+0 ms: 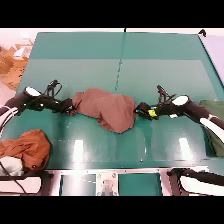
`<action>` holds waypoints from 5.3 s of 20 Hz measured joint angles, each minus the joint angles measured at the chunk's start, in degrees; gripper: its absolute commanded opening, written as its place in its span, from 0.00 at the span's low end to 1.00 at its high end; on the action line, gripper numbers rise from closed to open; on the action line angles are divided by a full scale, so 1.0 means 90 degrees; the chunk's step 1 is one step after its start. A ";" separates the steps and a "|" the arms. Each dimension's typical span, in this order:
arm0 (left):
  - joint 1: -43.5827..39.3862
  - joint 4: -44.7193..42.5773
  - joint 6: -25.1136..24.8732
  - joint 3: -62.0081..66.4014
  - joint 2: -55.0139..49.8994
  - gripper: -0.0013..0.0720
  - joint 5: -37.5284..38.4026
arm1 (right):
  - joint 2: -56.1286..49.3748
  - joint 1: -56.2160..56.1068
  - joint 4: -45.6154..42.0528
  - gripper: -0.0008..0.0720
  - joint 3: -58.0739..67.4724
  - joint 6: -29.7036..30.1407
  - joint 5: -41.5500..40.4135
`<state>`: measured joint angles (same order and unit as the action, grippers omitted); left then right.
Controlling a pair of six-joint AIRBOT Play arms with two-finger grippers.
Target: Fold the shirts.
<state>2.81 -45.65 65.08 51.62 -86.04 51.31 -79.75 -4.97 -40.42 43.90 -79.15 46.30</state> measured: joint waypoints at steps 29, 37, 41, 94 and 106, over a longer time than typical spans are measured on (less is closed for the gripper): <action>0.0012 -0.1406 0.0986 0.7101 0.3402 0.06 0.2016 | 0.3473 0.1438 -0.0551 0.03 0.5722 0.1020 0.2072; 0.0012 -0.1749 0.0957 0.4323 0.2698 0.06 0.2244 | 0.2098 0.0648 -0.0687 0.03 0.3592 0.1166 0.1542; 0.0012 -0.1348 0.0512 0.2288 0.1768 0.06 0.1370 | 0.0328 -0.0192 -0.0639 0.03 0.2776 0.1273 0.0746; 0.1270 0.0478 0.0969 0.2664 0.0551 0.06 0.4384 | 0.2766 0.0755 -0.3366 0.03 0.2161 -0.1379 0.2448; 0.1270 0.4653 0.1379 0.5928 0.2548 0.06 0.2016 | 0.3262 0.1574 -0.3140 0.03 0.7604 -0.1761 0.2676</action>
<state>14.24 -3.77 77.49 104.97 -63.11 69.45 -50.39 9.19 -68.69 112.33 -95.00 70.39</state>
